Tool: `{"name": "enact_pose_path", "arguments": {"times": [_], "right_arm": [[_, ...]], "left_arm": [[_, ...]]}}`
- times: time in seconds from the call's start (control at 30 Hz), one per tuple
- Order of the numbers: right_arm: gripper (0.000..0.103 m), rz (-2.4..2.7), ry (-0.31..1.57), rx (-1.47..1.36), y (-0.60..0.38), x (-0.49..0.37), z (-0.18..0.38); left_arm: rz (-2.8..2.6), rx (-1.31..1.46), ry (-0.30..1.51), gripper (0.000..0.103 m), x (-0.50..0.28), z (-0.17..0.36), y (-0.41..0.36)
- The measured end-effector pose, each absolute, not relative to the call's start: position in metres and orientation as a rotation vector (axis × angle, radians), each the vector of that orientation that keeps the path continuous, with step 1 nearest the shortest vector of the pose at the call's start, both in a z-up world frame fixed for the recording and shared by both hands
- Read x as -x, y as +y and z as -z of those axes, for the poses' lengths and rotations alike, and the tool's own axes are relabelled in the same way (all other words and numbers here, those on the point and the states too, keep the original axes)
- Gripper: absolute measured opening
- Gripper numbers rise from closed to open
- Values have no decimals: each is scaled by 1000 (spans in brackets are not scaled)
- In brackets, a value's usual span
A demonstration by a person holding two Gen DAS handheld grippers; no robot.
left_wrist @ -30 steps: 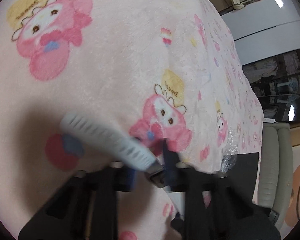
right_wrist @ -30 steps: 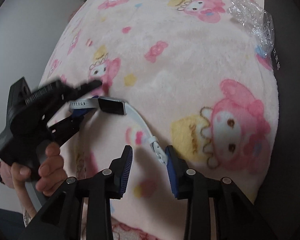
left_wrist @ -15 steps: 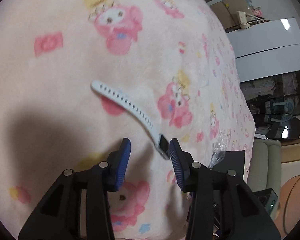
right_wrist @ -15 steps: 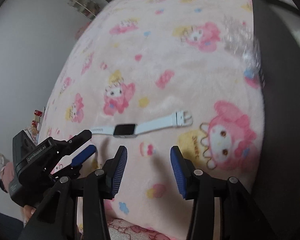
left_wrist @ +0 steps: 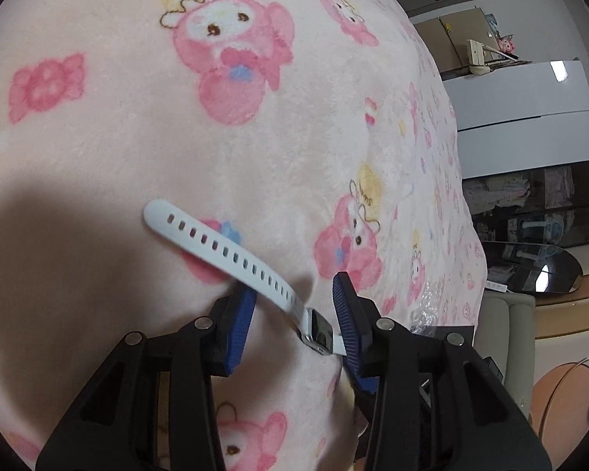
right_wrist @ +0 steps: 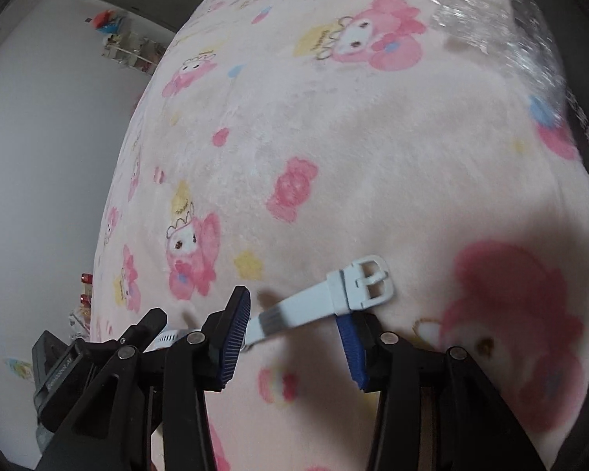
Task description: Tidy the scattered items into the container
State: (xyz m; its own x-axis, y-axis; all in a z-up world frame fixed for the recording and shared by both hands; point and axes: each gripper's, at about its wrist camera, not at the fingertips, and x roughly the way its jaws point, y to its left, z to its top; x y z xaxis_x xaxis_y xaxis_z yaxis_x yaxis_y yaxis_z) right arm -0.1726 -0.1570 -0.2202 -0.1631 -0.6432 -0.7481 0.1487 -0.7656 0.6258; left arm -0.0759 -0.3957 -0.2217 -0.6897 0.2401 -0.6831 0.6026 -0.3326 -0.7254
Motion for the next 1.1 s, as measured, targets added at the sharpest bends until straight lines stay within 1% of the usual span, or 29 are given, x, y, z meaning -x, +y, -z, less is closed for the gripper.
{"name": "enact_pose_path", "arguments": {"times": [0.03, 0.1, 0.17, 0.23, 0.33, 0.53, 0.63, 0.73, 0.83, 0.9, 1.1], "right_arm": [[34, 1987, -536, -1562, -162, 173, 218], [12, 2010, -436, -1527, -171, 173, 212], [9, 2024, -390, -1505, -173, 171, 204], [5, 2022, -374, -1478, -169, 167, 193], [4, 2044, -332, -1420, -160, 156, 167], [4, 2035, -343, -1364, -117, 139, 113], [4, 2095, -265, -1336, -93, 128, 86], [4, 2142, -243, -1304, -58, 118, 63], [4, 2196, -229, -1271, -31, 111, 45], [4, 2229, -236, -1253, -10, 107, 37], [4, 2319, -272, -1257, 62, 104, 27]], "left_arm": [[2111, -1089, 1632, 6, 75, 222, -397], [2121, -1079, 1628, 5, 73, 221, -396], [2149, -1059, 1614, 3, 70, 214, -394], [2194, -1045, 1558, 3, 67, 201, -386], [2250, -1018, 1493, 3, 57, 177, -371], [2402, -944, 1371, 3, 43, 116, -325], [2471, -961, 1344, 3, 40, 95, -295], [2530, -985, 1317, 3, 42, 76, -265], [2596, -1009, 1308, 3, 44, 58, -234], [2636, -1040, 1268, 3, 47, 47, -211], [2717, -1162, 1227, 3, 66, 36, -145]]}}
